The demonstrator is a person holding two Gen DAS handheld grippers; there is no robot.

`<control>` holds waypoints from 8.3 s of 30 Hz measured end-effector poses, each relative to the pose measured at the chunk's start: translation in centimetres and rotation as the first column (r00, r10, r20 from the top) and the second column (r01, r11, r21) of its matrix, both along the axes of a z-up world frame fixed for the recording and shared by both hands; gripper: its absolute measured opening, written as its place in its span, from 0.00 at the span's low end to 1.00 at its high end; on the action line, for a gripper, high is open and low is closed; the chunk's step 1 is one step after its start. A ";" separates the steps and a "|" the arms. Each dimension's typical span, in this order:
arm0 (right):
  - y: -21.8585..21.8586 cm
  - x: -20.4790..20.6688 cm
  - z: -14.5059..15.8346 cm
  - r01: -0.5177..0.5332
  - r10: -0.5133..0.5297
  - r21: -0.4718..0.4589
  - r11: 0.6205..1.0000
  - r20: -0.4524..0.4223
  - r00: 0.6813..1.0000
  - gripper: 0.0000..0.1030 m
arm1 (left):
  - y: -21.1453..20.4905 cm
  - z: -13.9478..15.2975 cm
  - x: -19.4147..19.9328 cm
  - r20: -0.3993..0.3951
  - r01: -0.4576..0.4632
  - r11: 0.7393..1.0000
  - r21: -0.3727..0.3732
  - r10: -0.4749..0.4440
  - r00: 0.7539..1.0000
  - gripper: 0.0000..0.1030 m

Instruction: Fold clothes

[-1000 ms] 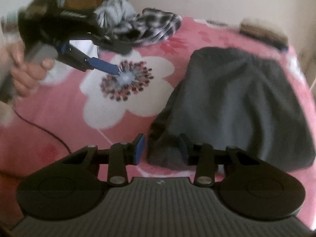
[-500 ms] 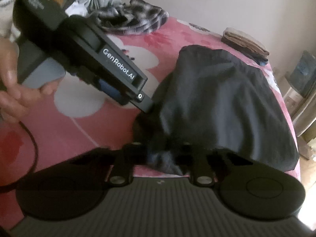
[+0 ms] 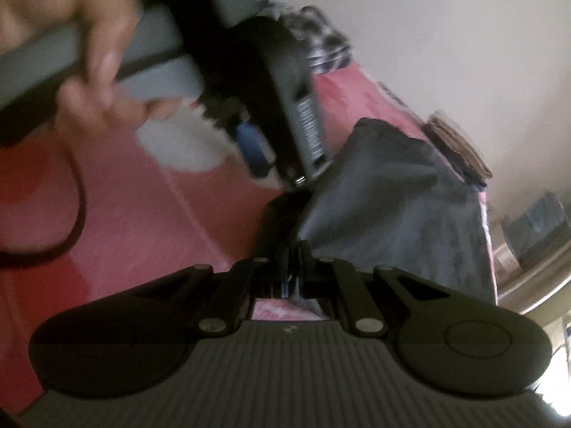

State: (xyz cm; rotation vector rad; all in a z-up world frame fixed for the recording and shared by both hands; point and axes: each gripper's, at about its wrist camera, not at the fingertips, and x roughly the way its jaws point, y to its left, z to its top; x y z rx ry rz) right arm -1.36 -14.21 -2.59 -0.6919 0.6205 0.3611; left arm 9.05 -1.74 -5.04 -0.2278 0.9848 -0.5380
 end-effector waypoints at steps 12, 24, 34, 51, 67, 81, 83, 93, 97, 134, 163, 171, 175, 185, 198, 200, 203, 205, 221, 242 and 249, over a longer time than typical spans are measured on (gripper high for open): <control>-2.4 -0.1 2.0 -0.044 0.059 0.246 0.968 -0.051 0.997 0.29 | -1.3 5.1 -1.4 0.254 0.035 0.997 -0.063 -0.018 0.967 0.42; -15.9 2.6 5.2 0.323 -0.334 0.607 0.726 -0.099 0.937 0.29 | -7.7 1.6 -4.4 0.254 0.305 0.939 0.158 -0.337 0.907 0.37; -22.8 4.6 2.6 0.550 -0.559 0.601 0.580 -0.197 0.806 0.16 | -7.1 -0.1 -4.7 0.231 0.308 0.935 0.176 -0.343 0.911 0.39; -23.2 4.0 0.7 0.637 -0.291 0.687 0.350 -0.566 0.771 0.20 | -6.0 -0.1 -2.8 0.151 0.283 0.957 0.056 -0.288 0.946 0.43; -18.2 4.4 -3.6 0.716 -0.046 0.677 0.168 -0.720 0.692 0.21 | -2.7 1.8 -0.1 0.076 0.150 0.977 -0.150 -0.140 0.987 0.44; -20.8 3.1 -1.4 0.722 -0.207 0.692 0.005 -0.705 0.678 0.20 | -2.4 3.6 -0.6 0.136 0.172 0.971 -0.168 -0.150 0.979 0.44; -21.7 3.4 -0.1 0.690 -0.258 0.724 0.021 -0.662 0.703 0.20 | -3.0 3.7 -0.9 0.145 0.201 0.967 -0.155 -0.179 0.973 0.44; -20.1 14.1 6.1 0.508 -0.340 0.656 0.559 -0.378 0.861 0.20 | -5.7 1.7 -1.3 0.154 0.227 0.974 0.016 -0.227 0.962 0.48; -17.3 18.4 5.8 0.422 -0.317 0.633 0.650 -0.279 0.907 0.20 | -5.0 2.8 -0.1 0.201 0.176 0.984 0.010 -0.174 0.964 0.54; -20.4 23.4 5.1 0.521 -0.397 0.761 0.386 -0.373 0.838 0.27 | -3.0 3.4 8.4 0.205 -0.132 0.991 -0.029 0.135 0.969 0.62; -10.1 7.5 11.5 0.384 -0.359 0.727 0.570 -0.200 0.912 0.87 | 2.2 11.6 -6.2 0.221 -0.236 0.946 0.221 0.187 0.957 0.98; -10.3 5.6 11.2 0.394 -0.406 0.676 0.623 -0.151 0.901 0.99 | 0.5 9.6 -7.0 0.126 -0.234 0.940 0.246 0.209 0.970 0.98; -10.9 5.1 10.8 0.404 -0.414 0.656 0.637 -0.151 0.898 0.99 | 0.3 8.4 -6.7 0.064 -0.256 0.928 0.271 0.248 0.967 0.98; -11.8 5.1 8.9 0.433 -0.438 0.574 0.695 -0.140 0.888 0.99 | -0.4 6.9 -5.6 0.100 -0.344 0.836 0.428 0.335 0.937 0.98; -11.2 5.8 6.9 0.394 -0.378 0.425 0.815 -0.125 0.917 0.98 | -2.4 5.3 -4.7 0.106 -0.303 0.821 0.484 0.289 0.951 0.98; -11.3 6.1 6.7 0.397 -0.382 0.407 0.823 -0.120 0.916 0.98 | -2.6 5.0 -4.4 0.101 -0.304 0.821 0.483 0.293 0.951 0.98; -11.5 6.4 6.2 0.407 -0.389 0.392 0.825 -0.129 0.912 0.98 | -2.7 4.6 -4.1 0.096 -0.301 0.820 0.487 0.292 0.952 0.98; -11.6 6.5 5.8 0.412 -0.392 0.382 0.827 -0.132 0.910 0.98 | -2.8 4.4 -4.0 0.095 -0.299 0.818 0.492 0.291 0.952 0.98; -11.7 6.9 4.4 0.390 -0.369 0.350 0.852 -0.127 0.921 0.65 | -3.7 2.6 -2.9 0.074 -0.285 0.809 0.514 0.289 0.955 0.98; -24.1 13.2 6.4 0.388 -0.276 0.693 0.608 -0.273 0.922 0.61 | -3.3 3.3 1.4 0.147 -0.195 0.956 0.220 0.165 0.975 0.84; -33.5 21.1 2.6 0.592 -0.193 0.726 0.350 -0.563 0.804 0.72 | -4.3 0.8 6.7 -0.037 -0.083 0.995 0.063 0.085 0.996 0.65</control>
